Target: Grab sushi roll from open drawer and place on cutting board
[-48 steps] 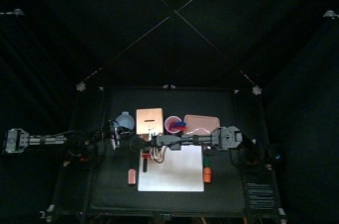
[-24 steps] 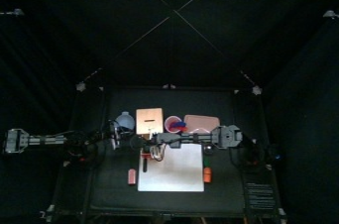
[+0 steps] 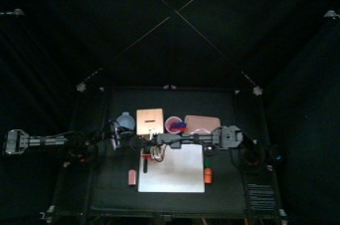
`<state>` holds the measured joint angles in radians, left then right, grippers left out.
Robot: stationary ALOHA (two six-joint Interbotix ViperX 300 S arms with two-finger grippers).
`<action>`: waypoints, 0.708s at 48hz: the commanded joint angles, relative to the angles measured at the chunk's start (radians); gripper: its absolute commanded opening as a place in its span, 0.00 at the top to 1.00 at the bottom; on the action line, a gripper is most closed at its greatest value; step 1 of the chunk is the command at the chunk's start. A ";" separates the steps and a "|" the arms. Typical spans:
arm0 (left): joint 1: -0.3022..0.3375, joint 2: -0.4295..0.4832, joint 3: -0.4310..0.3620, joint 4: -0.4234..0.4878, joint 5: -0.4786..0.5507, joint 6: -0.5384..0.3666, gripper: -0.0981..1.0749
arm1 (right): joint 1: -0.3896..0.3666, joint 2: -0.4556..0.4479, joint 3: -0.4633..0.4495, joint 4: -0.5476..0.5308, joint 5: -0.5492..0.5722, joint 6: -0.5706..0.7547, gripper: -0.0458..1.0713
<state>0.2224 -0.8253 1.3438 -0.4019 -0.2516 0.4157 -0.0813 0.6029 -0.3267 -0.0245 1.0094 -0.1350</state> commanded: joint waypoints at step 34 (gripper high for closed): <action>0.003 0.000 -0.018 0.002 -0.003 0.002 0.40 | -0.009 -0.009 0.005 -0.003 0.008 0.000 0.14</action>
<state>0.2224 -0.8253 1.3438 -0.4004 -0.2500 0.4157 -0.0890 0.5998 -0.3252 -0.0169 1.0109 -0.1335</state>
